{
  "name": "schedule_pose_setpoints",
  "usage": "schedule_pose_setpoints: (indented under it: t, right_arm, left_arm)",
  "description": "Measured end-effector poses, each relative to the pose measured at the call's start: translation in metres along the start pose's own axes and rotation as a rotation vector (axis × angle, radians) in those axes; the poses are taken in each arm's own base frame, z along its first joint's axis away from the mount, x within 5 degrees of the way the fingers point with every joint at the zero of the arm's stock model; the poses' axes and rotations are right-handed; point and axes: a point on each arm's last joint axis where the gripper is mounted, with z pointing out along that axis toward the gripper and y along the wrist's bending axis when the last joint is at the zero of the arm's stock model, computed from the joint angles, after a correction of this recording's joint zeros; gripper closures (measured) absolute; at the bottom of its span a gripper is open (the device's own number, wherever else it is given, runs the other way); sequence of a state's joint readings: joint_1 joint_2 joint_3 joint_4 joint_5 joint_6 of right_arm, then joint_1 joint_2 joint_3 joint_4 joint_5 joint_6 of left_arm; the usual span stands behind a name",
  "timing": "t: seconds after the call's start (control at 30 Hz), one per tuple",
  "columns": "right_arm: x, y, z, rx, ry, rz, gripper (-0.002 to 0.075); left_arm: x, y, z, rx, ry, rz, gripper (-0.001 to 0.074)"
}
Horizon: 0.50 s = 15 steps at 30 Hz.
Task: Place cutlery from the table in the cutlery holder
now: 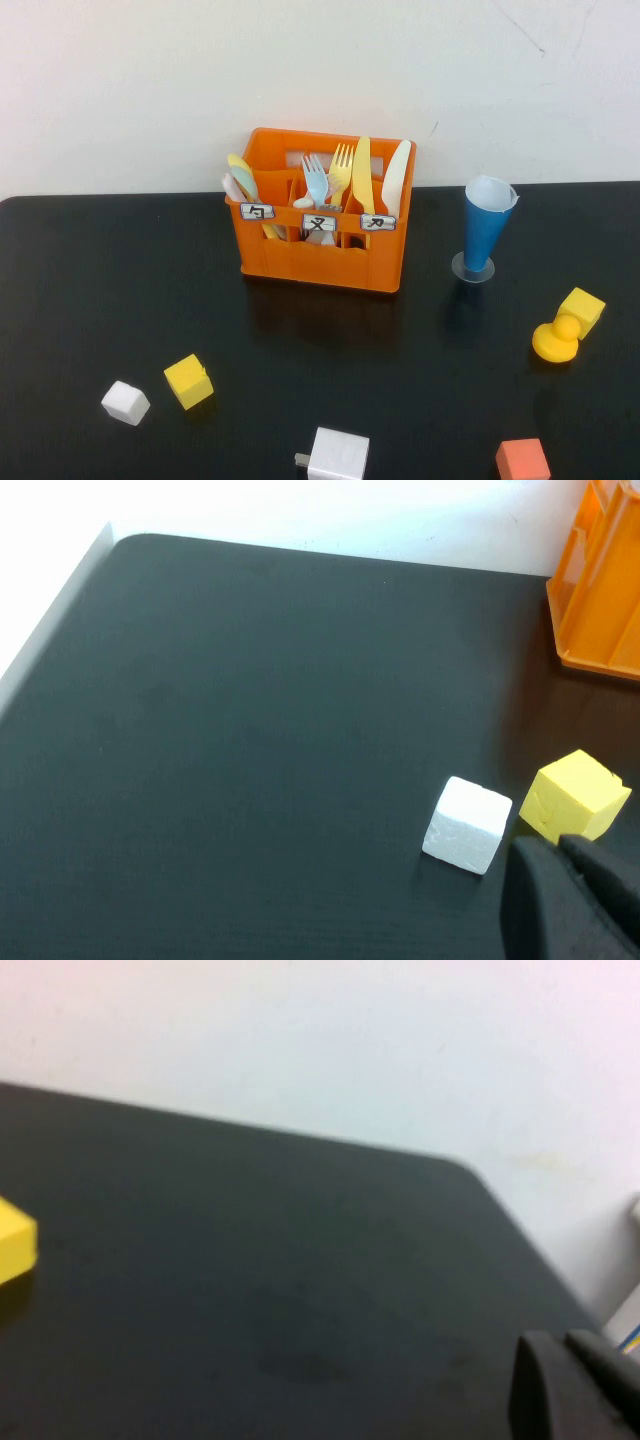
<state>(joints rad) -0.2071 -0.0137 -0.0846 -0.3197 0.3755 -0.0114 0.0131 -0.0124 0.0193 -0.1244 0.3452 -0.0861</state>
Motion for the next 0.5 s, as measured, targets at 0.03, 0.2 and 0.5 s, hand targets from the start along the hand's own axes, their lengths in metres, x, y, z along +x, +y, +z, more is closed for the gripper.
schedule_pose_setpoints:
  t: [0.03,0.2,0.5]
  right_arm:
    - [0.004,0.003,0.002,-0.018,0.014,0.026,0.0727]
    - [0.027,0.022,0.009,-0.154,0.078,0.046,0.0728]
    - [0.028,0.022,0.01,-0.163,0.071,0.017,0.0728]
  left_arm:
    - [0.0,0.0,0.0,0.0,0.0,0.0,0.0738]
    - [0.0,0.0,0.0,0.0,0.0,0.002,0.0738]
    - [0.0,0.0,0.0,0.0,0.0,0.002,0.0738]
